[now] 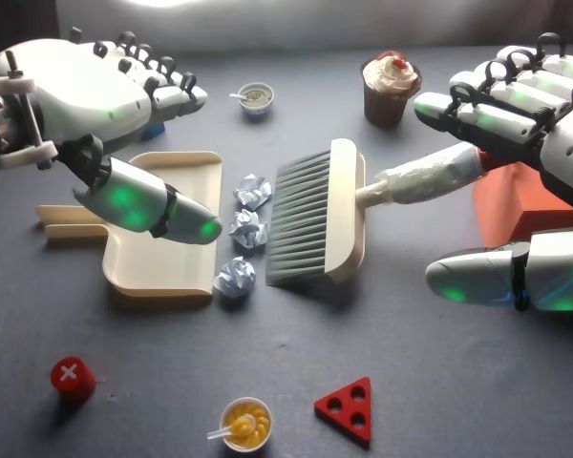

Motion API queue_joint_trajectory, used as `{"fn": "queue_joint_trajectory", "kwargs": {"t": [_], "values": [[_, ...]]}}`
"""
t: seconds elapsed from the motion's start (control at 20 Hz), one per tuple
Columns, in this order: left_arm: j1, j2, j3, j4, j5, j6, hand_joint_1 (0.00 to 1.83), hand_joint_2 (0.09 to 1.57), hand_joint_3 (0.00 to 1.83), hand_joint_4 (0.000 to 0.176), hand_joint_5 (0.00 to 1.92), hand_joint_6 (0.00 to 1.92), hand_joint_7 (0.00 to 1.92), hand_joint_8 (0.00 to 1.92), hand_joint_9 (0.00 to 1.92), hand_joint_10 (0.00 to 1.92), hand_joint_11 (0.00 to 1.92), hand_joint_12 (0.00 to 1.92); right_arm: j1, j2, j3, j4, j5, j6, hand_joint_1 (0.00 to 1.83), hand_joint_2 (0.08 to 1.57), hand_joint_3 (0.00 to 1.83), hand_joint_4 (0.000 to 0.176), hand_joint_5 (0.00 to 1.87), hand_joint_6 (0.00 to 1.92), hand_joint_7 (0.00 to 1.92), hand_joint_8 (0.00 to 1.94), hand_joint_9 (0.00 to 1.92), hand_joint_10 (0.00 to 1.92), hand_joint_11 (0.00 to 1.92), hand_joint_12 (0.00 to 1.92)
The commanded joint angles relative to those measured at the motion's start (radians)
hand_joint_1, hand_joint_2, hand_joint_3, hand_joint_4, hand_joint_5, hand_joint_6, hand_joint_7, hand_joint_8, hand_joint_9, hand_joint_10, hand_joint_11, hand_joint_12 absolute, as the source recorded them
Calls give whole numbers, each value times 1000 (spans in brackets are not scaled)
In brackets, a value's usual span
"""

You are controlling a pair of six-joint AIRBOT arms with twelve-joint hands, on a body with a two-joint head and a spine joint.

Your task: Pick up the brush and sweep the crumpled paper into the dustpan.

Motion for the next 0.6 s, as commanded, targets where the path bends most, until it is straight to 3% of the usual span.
{"fn": "queue_joint_trajectory", "kwargs": {"t": [0.0,0.15,0.25,0.4,0.55], "values": [[-10,2,7,23,-18,4,0,843,0,0,78,6,88,6,79,4,62,25,7,4,-3,-44,-103,2,0,888,4,0,27,5,49,9,79,12,58,28],[-4,-12,47,104,18,-56,0,842,0,0,89,8,90,5,83,4,74,27,7,4,-4,-44,-106,1,0,896,5,0,20,1,41,1,69,3,56,23],[19,-10,60,199,4,-173,0,845,1,0,81,3,80,0,72,0,71,25,6,4,-4,-46,-106,1,0,895,4,0,15,0,40,1,68,2,58,23],[57,-6,70,208,-29,-214,21,852,4,0,80,2,86,3,84,6,85,29,6,4,-5,-46,-106,1,0,898,4,0,7,0,31,0,59,0,68,26],[91,-7,83,250,-48,-287,200,922,8,0,67,2,89,2,104,5,129,29,6,4,-5,-46,-106,0,0,916,9,0,16,4,41,5,55,2,64,21]]}}
